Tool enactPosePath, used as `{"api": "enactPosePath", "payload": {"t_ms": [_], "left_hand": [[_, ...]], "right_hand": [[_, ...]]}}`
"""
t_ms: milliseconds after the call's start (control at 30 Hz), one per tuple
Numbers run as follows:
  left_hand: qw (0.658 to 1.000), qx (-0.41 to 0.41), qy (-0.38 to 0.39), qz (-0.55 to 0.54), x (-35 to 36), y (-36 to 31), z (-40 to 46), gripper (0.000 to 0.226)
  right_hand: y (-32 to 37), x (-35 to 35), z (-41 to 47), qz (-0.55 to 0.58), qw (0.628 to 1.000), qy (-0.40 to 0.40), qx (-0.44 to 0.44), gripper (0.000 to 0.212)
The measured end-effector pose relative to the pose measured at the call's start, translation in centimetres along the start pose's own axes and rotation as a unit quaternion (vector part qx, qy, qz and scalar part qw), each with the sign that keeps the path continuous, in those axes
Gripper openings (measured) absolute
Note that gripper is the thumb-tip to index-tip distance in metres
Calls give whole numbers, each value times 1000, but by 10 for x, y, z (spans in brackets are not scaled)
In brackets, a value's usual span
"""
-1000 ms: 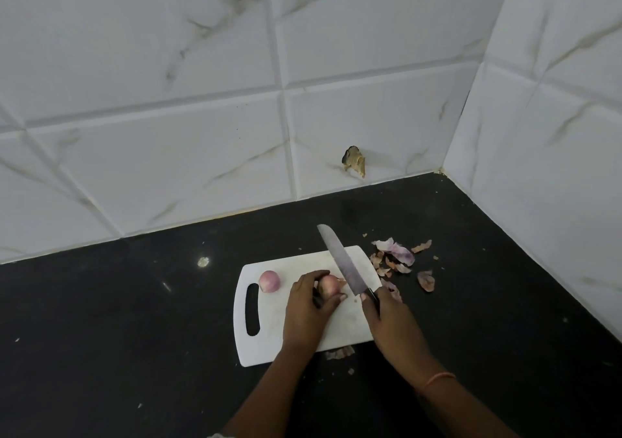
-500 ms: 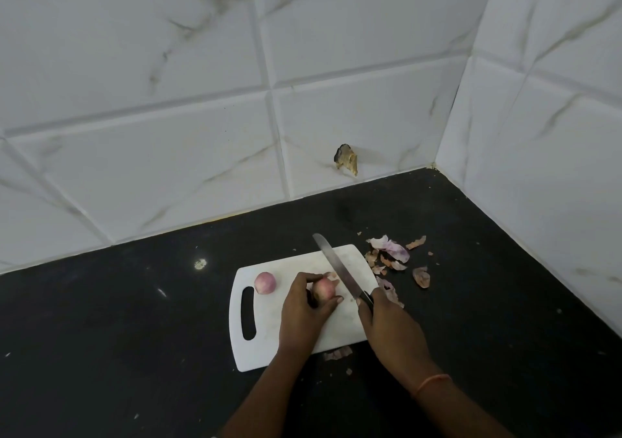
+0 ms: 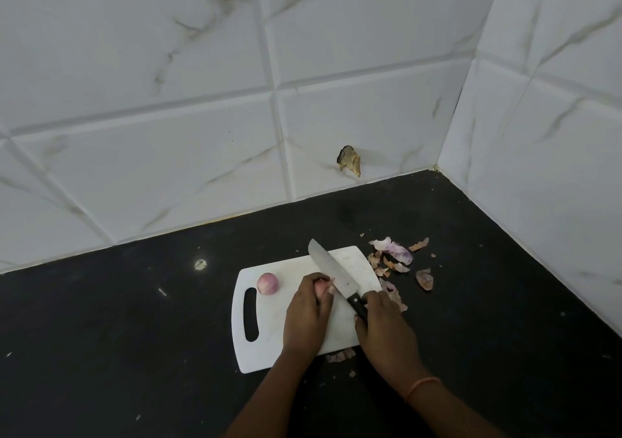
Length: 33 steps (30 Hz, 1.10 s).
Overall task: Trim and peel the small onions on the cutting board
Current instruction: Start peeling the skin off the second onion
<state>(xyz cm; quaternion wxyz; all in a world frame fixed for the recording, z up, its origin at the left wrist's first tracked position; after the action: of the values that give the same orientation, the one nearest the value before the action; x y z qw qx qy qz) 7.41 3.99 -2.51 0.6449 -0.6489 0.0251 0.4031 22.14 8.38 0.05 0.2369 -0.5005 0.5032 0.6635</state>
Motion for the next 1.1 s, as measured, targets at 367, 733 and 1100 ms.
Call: {"api": "enactPosePath", "payload": {"t_ms": [367,733,1100], "left_hand": [[955,-100,-70,-270,6,-42,11,32],[973,-22,-49,-225,27,-103,35,21],[976,36,-8,-213,52,-122,37,28]], "right_hand": [[16,-24,12,261,960,-14,-103,40],[-1,-45,20,479,878,-10,19,47],[-14,-63,34,651,742,-28,157,31]]}}
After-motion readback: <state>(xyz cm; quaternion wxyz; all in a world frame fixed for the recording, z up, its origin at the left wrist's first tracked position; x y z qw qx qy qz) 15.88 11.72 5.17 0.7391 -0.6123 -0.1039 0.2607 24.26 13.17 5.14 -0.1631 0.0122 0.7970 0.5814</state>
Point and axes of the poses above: each hand's wrist, its own z-axis towards the middle knuckle, its own x-axis out of the palm, y = z × x, the point moved 1 cm from there along z, towards the middle knuckle, and after that the axes turned 2 degrees about x, right-handed, at the moved point
